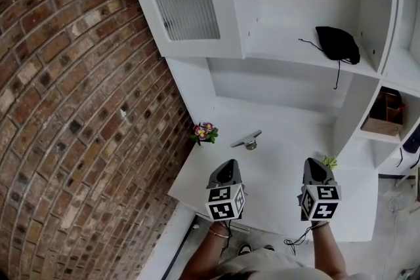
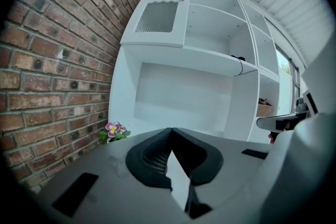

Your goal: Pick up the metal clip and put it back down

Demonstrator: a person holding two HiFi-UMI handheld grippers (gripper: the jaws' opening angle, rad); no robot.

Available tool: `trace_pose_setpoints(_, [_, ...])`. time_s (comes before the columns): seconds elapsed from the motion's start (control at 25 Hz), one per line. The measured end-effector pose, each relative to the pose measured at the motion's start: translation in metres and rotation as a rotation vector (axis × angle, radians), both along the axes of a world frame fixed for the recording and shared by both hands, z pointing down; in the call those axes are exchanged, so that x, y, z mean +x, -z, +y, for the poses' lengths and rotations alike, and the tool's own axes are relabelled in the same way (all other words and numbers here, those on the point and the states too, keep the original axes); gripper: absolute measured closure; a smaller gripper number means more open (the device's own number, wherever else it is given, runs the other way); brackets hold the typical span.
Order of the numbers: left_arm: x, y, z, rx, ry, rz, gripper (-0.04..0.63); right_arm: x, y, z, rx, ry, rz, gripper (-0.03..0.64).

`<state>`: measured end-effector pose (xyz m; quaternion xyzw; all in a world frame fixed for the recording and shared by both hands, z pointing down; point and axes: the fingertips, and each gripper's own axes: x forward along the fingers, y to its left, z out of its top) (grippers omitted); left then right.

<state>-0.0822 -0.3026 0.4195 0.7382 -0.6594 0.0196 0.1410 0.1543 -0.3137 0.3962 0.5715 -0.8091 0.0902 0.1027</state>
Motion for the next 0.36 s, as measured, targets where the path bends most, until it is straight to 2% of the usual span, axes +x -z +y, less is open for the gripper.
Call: trace_pose_setpoints(0.36, [-0.0074,-0.0046,0.0006,-0.008,0.0,0.007,0.584,-0.0043,-0.0034,0.0018,-0.011,-0.008,0.012,0.615])
